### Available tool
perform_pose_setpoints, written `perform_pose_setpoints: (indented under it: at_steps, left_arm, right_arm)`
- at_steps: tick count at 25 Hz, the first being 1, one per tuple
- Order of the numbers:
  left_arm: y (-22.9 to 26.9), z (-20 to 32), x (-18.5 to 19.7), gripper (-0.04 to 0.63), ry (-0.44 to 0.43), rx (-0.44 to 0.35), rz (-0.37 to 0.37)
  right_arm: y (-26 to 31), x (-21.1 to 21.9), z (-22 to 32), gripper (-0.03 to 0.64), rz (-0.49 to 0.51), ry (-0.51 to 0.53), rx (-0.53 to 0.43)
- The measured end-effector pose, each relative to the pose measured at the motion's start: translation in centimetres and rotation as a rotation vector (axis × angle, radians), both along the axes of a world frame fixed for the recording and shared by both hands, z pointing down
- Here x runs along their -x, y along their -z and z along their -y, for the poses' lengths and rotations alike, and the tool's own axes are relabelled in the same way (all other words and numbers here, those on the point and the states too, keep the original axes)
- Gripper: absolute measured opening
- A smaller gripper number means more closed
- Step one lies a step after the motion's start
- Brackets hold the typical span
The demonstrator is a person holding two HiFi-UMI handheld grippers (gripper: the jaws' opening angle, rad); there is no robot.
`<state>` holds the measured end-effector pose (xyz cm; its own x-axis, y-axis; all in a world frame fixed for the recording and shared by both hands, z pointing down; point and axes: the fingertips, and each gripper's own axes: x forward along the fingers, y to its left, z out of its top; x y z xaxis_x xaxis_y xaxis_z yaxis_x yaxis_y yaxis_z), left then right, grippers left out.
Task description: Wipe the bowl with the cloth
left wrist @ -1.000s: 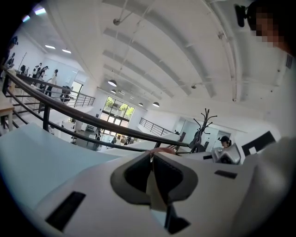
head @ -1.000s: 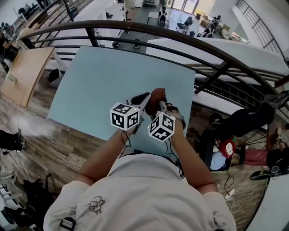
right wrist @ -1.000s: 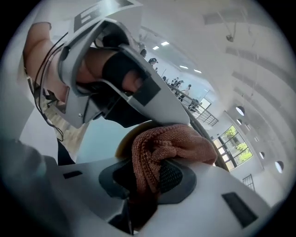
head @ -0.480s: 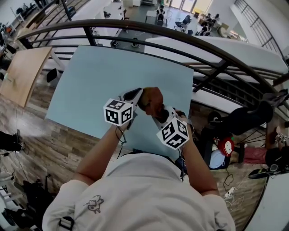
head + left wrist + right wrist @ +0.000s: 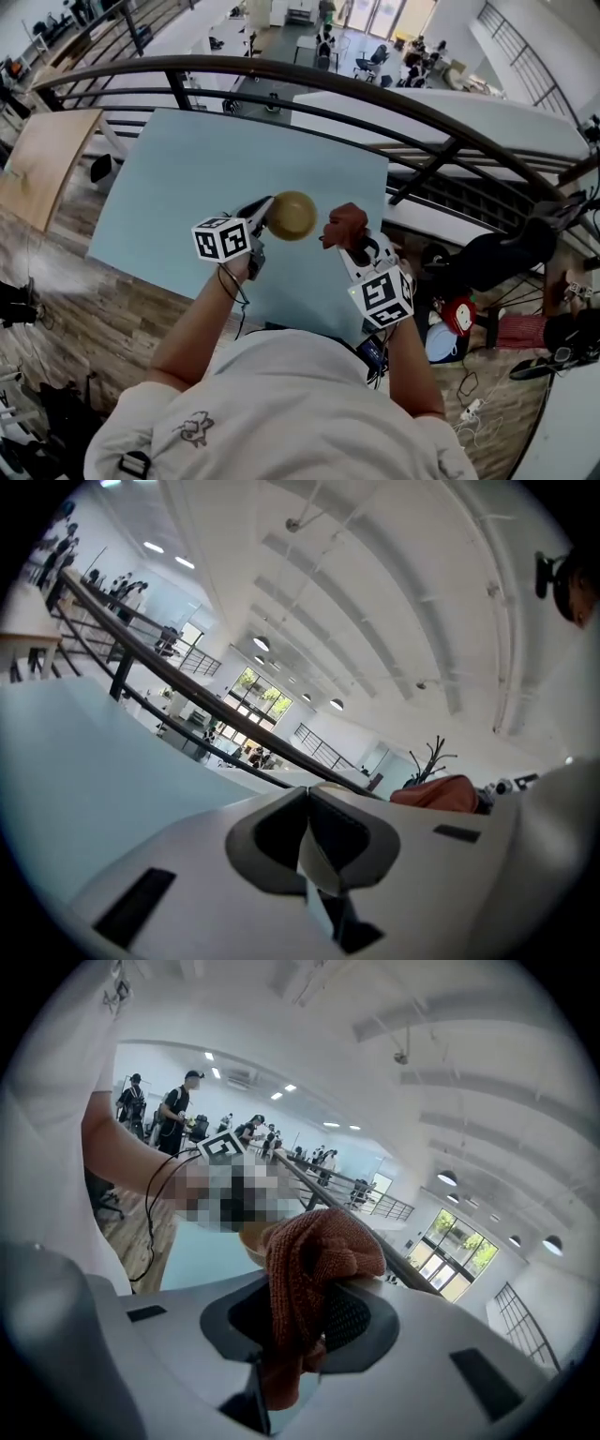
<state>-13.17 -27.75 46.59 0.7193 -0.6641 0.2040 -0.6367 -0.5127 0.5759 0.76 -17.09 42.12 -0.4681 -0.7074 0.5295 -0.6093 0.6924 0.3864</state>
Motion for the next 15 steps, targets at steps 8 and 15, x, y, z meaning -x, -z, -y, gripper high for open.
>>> perform_pose_setpoints:
  at_steps: [8, 15]
  left_arm:
    - [1.5, -1.8, -4.6, 0.018, -0.059, 0.085, -0.242]
    - [2.8, -3.7, -9.1, 0.018, -0.151, 0.208, -0.532]
  right_arm:
    - [1.6, -5.1, -1.3, 0.112, 0.087, 0.012, 0.006]
    - [2.4, -5.6, -2.2, 0.112, 0.140, 0.110, 0.020]
